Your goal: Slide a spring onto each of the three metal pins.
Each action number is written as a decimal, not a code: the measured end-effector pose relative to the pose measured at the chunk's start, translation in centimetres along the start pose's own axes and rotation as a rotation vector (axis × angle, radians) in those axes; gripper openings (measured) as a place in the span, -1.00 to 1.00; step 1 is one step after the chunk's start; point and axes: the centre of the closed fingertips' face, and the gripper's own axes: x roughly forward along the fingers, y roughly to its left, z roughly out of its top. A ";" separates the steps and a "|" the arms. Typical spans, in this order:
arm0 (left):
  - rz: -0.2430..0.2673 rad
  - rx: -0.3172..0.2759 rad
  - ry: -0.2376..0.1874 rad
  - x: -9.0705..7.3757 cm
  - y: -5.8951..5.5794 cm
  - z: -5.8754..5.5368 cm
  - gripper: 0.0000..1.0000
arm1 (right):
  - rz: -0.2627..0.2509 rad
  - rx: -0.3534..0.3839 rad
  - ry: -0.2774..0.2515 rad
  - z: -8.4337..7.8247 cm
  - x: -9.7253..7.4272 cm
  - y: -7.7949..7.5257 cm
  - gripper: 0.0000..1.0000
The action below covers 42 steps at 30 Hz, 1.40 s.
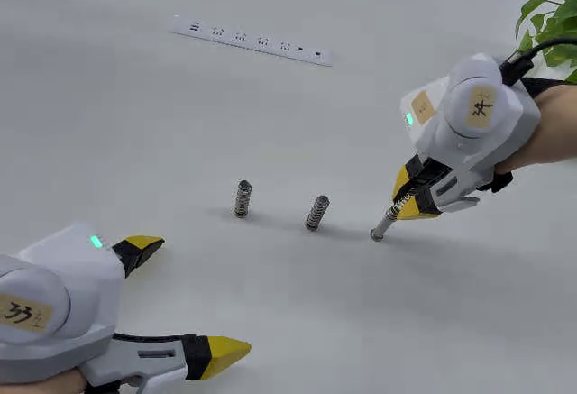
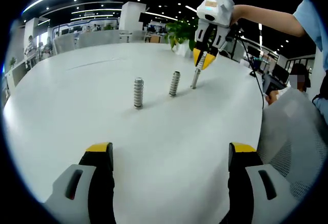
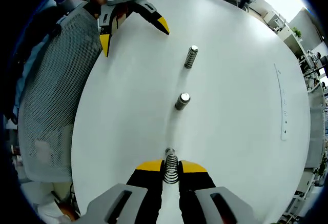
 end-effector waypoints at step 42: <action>0.011 -0.030 0.010 -0.4 0.5 -1.2 0.78 | 0.034 -0.035 0.079 -0.6 4.2 0.1 -0.83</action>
